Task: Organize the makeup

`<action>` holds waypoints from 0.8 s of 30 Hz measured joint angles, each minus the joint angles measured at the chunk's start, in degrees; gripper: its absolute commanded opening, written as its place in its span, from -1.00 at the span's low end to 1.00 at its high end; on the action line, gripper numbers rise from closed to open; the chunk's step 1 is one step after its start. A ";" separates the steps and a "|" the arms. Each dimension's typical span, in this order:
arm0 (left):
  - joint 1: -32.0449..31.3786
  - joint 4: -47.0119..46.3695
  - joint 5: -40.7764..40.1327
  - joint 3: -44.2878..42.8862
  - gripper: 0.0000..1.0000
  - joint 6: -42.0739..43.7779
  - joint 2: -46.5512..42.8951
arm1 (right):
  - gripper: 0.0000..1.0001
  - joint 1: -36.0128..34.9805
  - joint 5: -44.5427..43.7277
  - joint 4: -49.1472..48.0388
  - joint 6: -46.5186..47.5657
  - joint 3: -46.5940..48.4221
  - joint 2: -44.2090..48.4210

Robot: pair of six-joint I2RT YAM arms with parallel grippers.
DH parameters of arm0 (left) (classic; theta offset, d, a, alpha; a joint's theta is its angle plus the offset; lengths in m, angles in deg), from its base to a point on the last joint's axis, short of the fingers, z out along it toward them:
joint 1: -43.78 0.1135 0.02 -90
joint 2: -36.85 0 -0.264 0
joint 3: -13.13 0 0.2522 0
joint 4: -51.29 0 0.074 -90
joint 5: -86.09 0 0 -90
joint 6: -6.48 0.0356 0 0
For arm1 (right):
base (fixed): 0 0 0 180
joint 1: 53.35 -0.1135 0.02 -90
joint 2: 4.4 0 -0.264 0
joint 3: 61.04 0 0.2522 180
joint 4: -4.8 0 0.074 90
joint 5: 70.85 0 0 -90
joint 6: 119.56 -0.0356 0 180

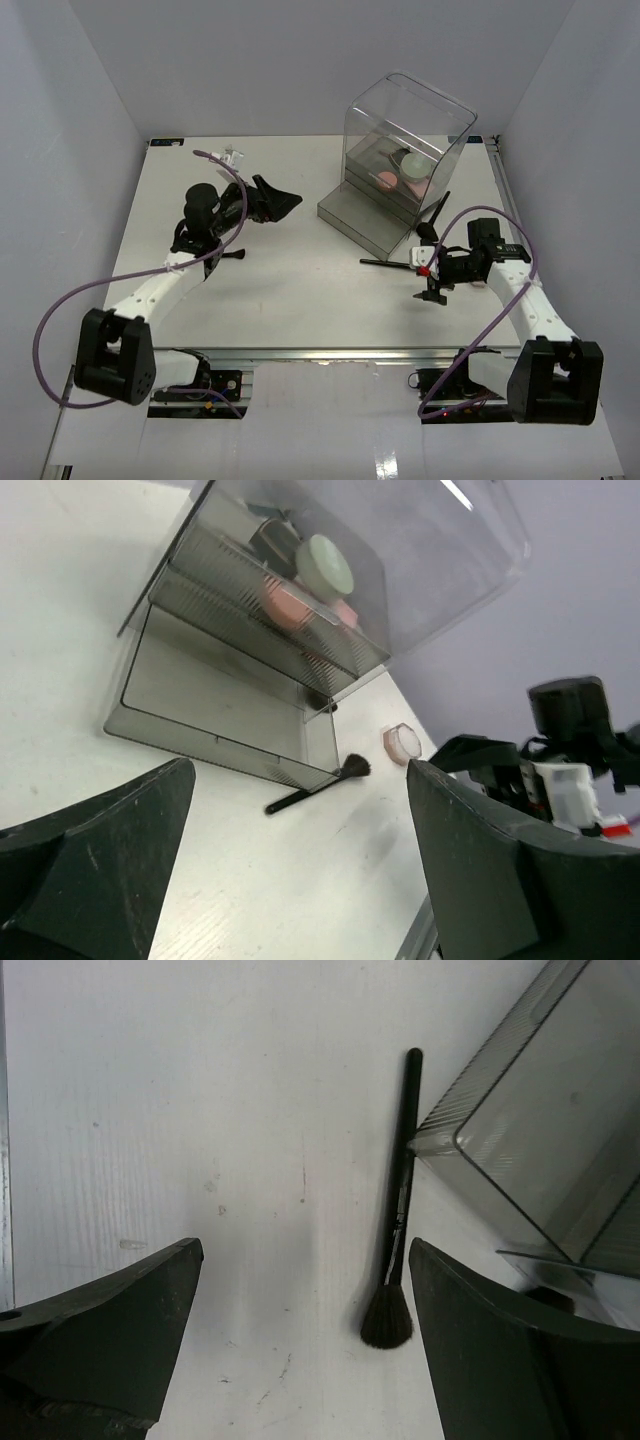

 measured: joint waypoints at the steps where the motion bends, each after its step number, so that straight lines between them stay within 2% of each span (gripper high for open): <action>1: -0.01 1.31 -0.87 0.10 0.96 2.10 -2.76 | 0.79 -0.72 -1.71 -0.46 -0.28 0.15 -1.42; 7: -0.17 5.76 -6.31 3.38 0.96 11.38 -16.39 | 0.64 -5.16 -9.42 -6.83 -3.70 0.78 -7.37; 15: -0.15 11.73 -10.75 6.01 0.96 16.92 -21.57 | 0.32 -8.66 -15.79 -13.55 -10.66 6.62 -19.32; 24: -0.17 12.11 -11.41 6.03 0.96 17.90 -23.95 | 0.18 -11.40 -19.89 -16.84 -14.85 10.04 -26.89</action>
